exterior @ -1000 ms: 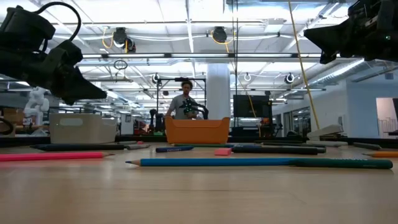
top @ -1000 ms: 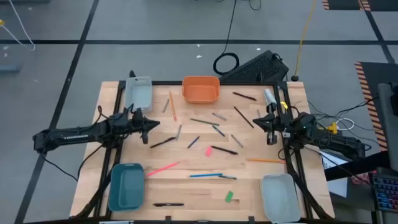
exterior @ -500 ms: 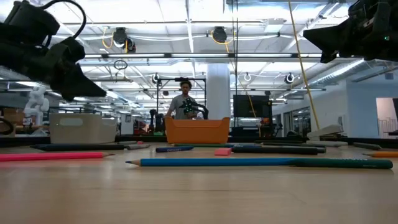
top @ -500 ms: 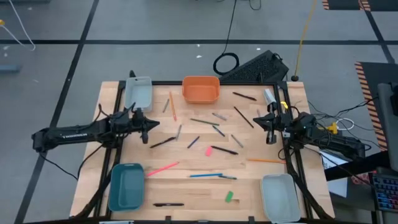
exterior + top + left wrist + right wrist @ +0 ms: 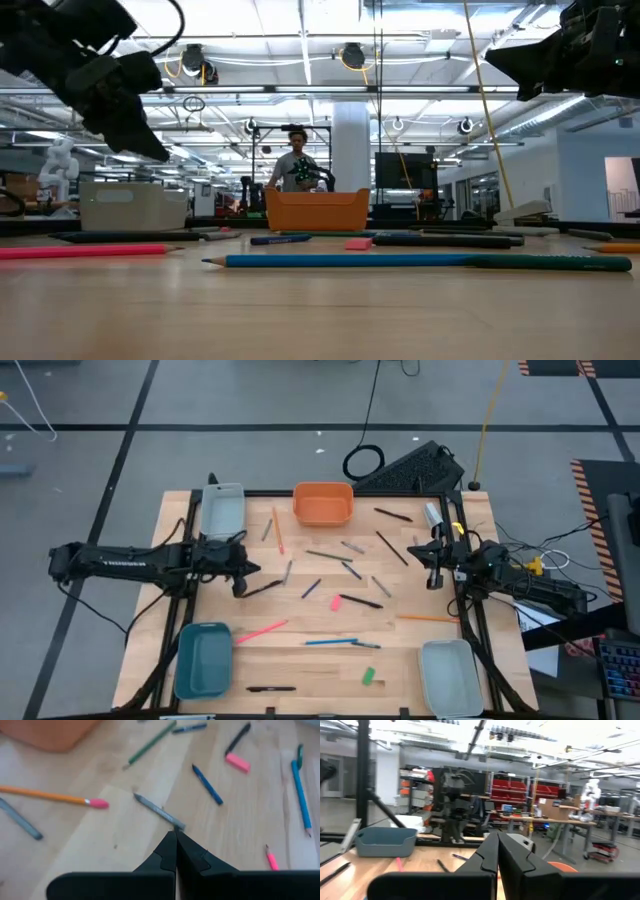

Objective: Sort crayons/erasers/pens/pencils in bins
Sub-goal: Put the black pen into the orange bin

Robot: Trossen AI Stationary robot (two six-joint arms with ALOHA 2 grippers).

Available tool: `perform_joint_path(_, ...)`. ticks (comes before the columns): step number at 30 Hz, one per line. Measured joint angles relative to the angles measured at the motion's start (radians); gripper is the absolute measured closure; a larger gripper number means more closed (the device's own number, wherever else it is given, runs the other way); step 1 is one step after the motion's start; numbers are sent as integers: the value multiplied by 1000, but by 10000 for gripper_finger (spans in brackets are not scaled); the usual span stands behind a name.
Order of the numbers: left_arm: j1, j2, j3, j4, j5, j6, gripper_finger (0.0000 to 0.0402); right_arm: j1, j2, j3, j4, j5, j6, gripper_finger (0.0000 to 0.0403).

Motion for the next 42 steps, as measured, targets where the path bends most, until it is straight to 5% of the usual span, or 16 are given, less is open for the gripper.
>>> perform_joint_path(16,-135,367,192,-126,-27,-73,401,0,21,6,-10,76,-6,403)
perform_joint_path(29,-153,551,205,-70,-44,-160,382,1,298,43,117,79,-6,403)
perform_joint_path(42,-153,582,205,-70,-67,-180,267,4,420,45,234,75,-29,403)
